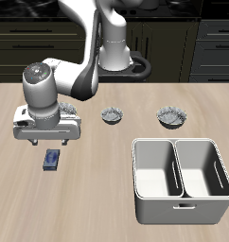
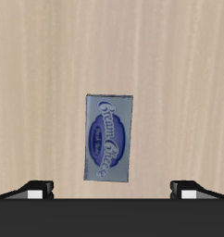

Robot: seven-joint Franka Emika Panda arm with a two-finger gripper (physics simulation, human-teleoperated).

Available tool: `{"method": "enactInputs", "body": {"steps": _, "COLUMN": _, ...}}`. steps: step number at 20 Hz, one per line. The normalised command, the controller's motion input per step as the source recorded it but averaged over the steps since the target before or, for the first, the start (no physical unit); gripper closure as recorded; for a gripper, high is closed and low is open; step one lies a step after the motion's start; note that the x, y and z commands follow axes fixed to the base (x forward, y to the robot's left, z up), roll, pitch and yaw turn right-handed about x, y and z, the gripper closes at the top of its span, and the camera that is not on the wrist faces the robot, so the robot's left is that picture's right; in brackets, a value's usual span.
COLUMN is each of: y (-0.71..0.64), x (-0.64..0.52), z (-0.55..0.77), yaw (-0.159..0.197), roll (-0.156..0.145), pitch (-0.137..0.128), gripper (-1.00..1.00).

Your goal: Place the cream cheese in the largest bowl

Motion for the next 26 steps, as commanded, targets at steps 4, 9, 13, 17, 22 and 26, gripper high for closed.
{"method": "enactInputs", "body": {"steps": 4, "y": 0.0, "x": 0.02, "z": -0.17, "yaw": -0.009, "roll": 0.005, "pitch": 0.023, "gripper": -1.0}}
{"method": "enactInputs", "body": {"steps": 9, "y": 0.09, "x": -0.04, "z": -0.2, "yaw": -0.011, "roll": 0.015, "pitch": 0.026, "gripper": -1.0}}
{"method": "enactInputs", "body": {"steps": 13, "y": 0.03, "x": -0.02, "z": -0.12, "yaw": -0.011, "roll": 0.005, "pitch": 0.013, "gripper": -1.0}}
{"method": "enactInputs", "body": {"steps": 17, "y": -0.05, "x": -0.03, "z": -0.12, "yaw": -0.011, "roll": -0.008, "pitch": 0.021, "gripper": -1.0}}
{"method": "enactInputs", "body": {"steps": 22, "y": -0.09, "x": -0.06, "z": -0.13, "yaw": -0.004, "roll": -0.017, "pitch": 0.02, "gripper": -1.0}}
{"method": "enactInputs", "body": {"steps": 26, "y": -0.03, "x": -0.06, "z": -0.21, "yaw": -0.002, "roll": -0.008, "pitch": 0.034, "gripper": -1.0}}
